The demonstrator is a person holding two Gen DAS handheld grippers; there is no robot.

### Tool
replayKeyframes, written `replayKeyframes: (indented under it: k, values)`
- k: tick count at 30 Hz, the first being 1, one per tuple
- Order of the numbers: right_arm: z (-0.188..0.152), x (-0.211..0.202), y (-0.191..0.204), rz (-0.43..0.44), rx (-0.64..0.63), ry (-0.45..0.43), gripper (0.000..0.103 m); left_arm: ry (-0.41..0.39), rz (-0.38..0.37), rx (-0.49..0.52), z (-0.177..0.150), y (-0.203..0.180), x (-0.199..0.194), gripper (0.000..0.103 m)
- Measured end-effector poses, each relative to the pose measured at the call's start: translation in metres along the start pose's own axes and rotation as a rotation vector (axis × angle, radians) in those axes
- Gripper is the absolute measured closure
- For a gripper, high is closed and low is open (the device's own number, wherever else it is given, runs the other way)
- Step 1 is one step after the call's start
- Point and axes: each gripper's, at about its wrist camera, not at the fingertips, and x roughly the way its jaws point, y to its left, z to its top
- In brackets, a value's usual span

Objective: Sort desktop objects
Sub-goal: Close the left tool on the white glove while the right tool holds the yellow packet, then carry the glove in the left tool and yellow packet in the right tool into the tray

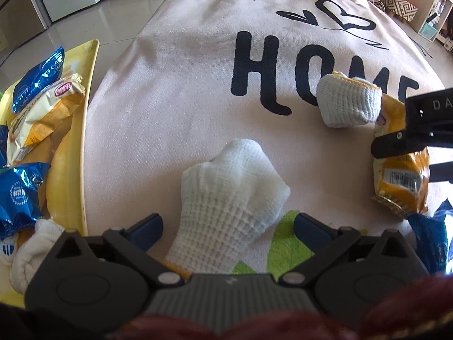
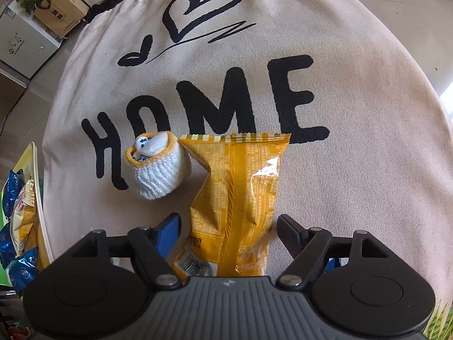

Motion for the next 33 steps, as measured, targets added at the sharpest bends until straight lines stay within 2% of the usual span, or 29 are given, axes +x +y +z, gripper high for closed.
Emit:
replayKeyframes:
  k: [4, 11, 13, 15, 18, 25, 33]
  values:
    - [-0.001, 0.003, 0.006, -0.013, -0.031, -0.001, 0.022, -0.005, -0.001, -0.009, 0.0, -0.001, 0.001, 0.0]
    - [-0.006, 0.005, 0.015, -0.069, -0.096, -0.026, 0.024, -0.021, -0.011, -0.017, -0.001, 0.002, -0.001, 0.003]
    - [-0.006, 0.003, 0.016, -0.085, -0.103, -0.039, 0.038, -0.037, -0.012, -0.032, 0.0, 0.006, -0.005, 0.014]
    - [-0.005, 0.0, 0.015, -0.076, -0.097, -0.045, 0.041, -0.049, -0.05, -0.056, 0.003, 0.011, -0.01, 0.036]
    - [0.0, -0.006, 0.003, -0.05, -0.019, -0.058, 0.042, -0.034, -0.102, -0.109, 0.008, 0.017, -0.015, 0.044]
    - [0.011, -0.032, 0.005, -0.016, -0.013, -0.169, 0.043, -0.097, -0.119, -0.127, 0.017, 0.022, -0.04, 0.044]
    - [0.007, -0.043, 0.035, 0.079, -0.089, -0.183, 0.043, -0.105, -0.116, -0.209, 0.022, 0.04, -0.054, 0.044]
